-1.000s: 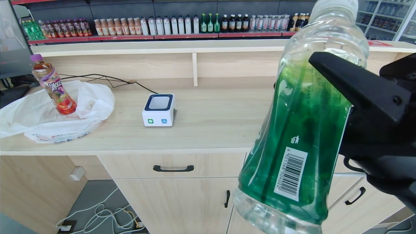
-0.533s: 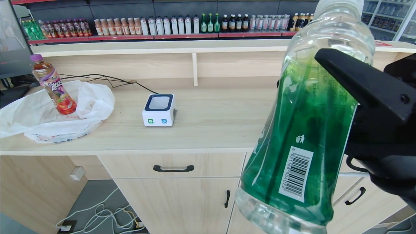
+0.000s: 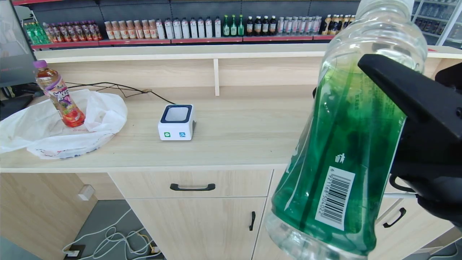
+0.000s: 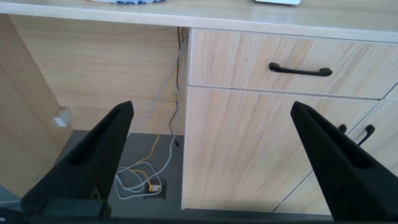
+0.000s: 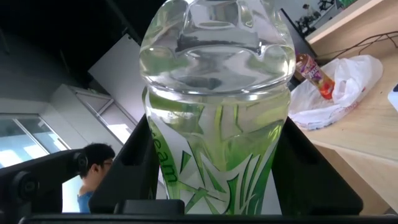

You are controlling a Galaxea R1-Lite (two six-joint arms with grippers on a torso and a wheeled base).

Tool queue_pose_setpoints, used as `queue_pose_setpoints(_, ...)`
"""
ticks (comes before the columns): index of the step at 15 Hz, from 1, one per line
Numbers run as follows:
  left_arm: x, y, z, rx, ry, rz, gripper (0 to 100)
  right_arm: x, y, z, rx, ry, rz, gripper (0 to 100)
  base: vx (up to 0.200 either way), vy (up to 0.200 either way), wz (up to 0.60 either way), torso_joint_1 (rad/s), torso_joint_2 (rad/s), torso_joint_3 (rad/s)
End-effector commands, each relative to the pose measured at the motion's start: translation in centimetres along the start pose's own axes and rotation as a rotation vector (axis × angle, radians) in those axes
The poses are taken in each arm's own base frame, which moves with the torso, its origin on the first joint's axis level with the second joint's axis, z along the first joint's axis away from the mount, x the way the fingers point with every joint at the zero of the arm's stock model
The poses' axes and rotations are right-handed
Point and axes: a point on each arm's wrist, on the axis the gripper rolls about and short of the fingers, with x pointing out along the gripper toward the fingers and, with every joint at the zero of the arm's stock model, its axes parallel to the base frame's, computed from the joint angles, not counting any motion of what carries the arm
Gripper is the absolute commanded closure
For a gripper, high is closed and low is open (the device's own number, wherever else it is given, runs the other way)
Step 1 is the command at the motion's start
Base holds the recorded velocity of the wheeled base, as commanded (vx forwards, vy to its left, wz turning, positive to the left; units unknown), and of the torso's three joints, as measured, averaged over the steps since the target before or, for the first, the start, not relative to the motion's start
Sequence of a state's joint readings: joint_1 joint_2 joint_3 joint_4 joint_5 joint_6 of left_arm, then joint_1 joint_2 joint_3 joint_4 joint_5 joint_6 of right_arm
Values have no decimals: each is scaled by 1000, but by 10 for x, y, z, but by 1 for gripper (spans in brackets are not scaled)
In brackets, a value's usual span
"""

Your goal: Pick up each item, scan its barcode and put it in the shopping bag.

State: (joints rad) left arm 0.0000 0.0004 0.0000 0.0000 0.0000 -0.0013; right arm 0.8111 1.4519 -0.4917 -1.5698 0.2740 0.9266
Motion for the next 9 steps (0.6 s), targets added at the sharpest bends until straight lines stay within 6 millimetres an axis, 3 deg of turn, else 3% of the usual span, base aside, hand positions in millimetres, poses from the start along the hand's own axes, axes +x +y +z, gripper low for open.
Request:
queue_pose_setpoints(1,0,0,0,0,0,0,0,0,4,-3,-12,12,17,100,0,0,0,0,0,0)
queue_pose_setpoints(9,0,0,0,0,0,0,0,-8,-5,-21,-201,102,-1,100,0,0,0,0,0,0)
